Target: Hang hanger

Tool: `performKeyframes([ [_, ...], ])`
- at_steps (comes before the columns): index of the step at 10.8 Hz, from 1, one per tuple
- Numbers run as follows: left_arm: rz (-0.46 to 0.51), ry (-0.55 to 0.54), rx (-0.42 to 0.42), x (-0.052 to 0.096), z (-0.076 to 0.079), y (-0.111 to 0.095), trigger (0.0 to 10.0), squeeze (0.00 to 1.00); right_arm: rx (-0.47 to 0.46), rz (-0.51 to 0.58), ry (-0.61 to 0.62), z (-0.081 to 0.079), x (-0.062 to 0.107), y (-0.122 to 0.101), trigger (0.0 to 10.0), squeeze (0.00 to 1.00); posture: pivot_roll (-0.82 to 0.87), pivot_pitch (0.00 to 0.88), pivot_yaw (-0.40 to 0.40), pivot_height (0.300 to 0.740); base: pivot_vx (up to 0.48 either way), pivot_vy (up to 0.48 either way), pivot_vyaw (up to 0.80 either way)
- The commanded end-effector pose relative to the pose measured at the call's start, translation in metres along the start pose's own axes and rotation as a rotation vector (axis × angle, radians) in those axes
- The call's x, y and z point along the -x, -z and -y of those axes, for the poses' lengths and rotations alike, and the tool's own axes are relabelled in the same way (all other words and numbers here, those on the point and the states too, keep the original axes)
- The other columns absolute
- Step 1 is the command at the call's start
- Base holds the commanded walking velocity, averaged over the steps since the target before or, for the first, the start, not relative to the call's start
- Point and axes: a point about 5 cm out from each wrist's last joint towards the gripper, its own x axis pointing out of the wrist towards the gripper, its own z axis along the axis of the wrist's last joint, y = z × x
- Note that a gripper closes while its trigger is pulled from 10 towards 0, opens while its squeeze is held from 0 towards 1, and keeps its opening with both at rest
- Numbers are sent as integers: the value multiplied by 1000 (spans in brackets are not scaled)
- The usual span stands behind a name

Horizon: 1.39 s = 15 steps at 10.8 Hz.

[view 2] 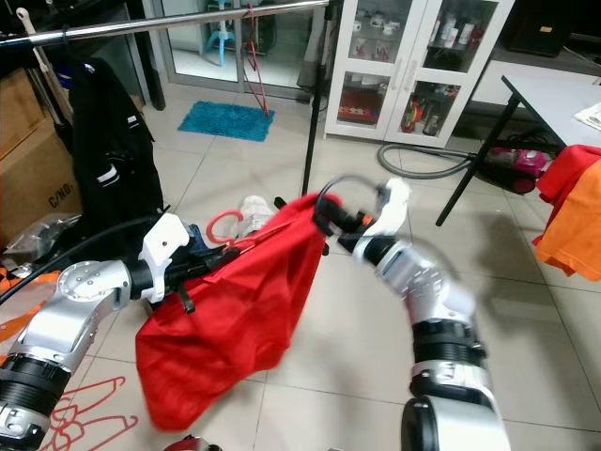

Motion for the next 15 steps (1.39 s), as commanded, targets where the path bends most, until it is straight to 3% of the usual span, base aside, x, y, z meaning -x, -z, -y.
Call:
performKeyframes([
  [1,-41,-1,-6,4,-1,6,10000,0,54,51,-12,-2,7,-19,0,0,3,0,-52,740,0,0,0],
  [2,-39,-1,-12,4,-2,4,10000,0,78,32,34,6,12,-19,0,0,5,0,-51,740,0,0,0],
  [6,-38,-12,-23,13,-5,2,10000,0,329,-90,296,61,48,-21,0,0,20,0,-48,740,0,0,0],
  [7,-38,-11,-21,16,-4,3,10000,0,345,-60,373,74,58,-32,0,0,23,0,-46,740,0,0,0],
  [9,-45,22,-28,18,1,4,10000,0,354,28,401,74,58,-51,0,0,25,0,-47,740,0,0,0],
  [12,-64,84,-25,20,14,9,10000,0,306,326,488,69,62,-109,0,0,28,0,-57,740,0,0,0],
  [15,-66,103,-19,22,19,10,10000,0,332,354,587,77,77,-120,0,0,30,0,-58,740,0,0,0],
])
